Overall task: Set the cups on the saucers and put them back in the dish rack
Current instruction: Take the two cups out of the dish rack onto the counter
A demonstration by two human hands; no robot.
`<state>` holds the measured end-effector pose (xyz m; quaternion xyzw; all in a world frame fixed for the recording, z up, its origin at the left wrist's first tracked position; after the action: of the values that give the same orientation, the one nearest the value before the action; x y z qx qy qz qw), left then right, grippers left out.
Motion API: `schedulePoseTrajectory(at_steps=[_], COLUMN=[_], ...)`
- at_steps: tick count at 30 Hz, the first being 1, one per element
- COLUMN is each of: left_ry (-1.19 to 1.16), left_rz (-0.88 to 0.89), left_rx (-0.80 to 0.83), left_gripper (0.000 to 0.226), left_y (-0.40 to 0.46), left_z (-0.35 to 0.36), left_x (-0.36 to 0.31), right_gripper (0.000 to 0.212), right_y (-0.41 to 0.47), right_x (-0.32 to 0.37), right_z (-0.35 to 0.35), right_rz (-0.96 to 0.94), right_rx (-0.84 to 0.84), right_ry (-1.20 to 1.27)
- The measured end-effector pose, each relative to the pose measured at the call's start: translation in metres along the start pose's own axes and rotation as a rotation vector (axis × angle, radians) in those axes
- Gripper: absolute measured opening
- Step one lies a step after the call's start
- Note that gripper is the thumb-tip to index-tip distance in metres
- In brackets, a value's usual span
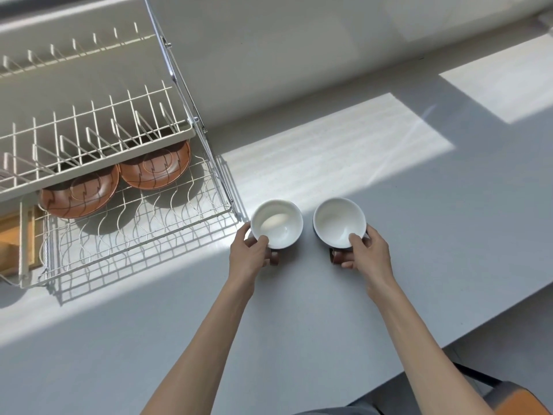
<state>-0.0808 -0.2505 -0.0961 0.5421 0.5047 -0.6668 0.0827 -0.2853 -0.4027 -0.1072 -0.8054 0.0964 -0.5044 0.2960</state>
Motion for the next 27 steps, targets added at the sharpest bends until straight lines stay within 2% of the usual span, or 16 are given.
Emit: schedulePoseTrajectory(at_steps=[4, 7, 10, 15, 19, 27], left_ry=[0.112, 0.217, 0.326, 0.523, 0.699, 1.1], left_rz=[0.04, 0.055, 0.065, 0.117, 0.163, 0.286], left_rx=[0.081, 0.155, 0.214, 0.237, 0.238, 0.142], left_gripper=[0.049, 0.043, 0.044, 0.051, 0.055, 0.054], left_y=[-0.002, -0.003, -0.005, -0.013, -0.025, -0.05], left_z=[-0.002, -0.004, -0.009, -0.021, -0.038, -0.089], left_x=[-0.004, -0.005, -0.009, -0.017, -0.025, -0.046], right_gripper=[0.043, 0.044, 0.045, 0.057, 0.052, 0.051], right_y=[-0.008, -0.013, -0.022, -0.04, -0.06, -0.103], right_x=[0.008, 0.017, 0.03, 0.046, 0.06, 0.085], right_z=[-0.005, -0.008, -0.008, 0.004, 0.016, 0.083], right_rz=[-0.018, -0.015, -0.048, -0.124, -0.24, -0.509], right_rx=[-0.036, -0.053, -0.077, -0.074, -0.09, 0.151], right_ry=[-0.099, -0.194, -0.391, -0.728, -0.876, -0.986])
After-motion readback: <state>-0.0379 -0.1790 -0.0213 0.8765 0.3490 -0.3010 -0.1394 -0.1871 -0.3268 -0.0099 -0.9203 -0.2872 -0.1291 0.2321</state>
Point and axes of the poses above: each hand's wrist, its own y-axis towards the middle knuckle, its own z-axis out of the palm, x = y × z, the point moved 7 cm from there along y, towards the middle knuckle, and after that the axes turned 4 degrees about z, right-handed, at the moved point
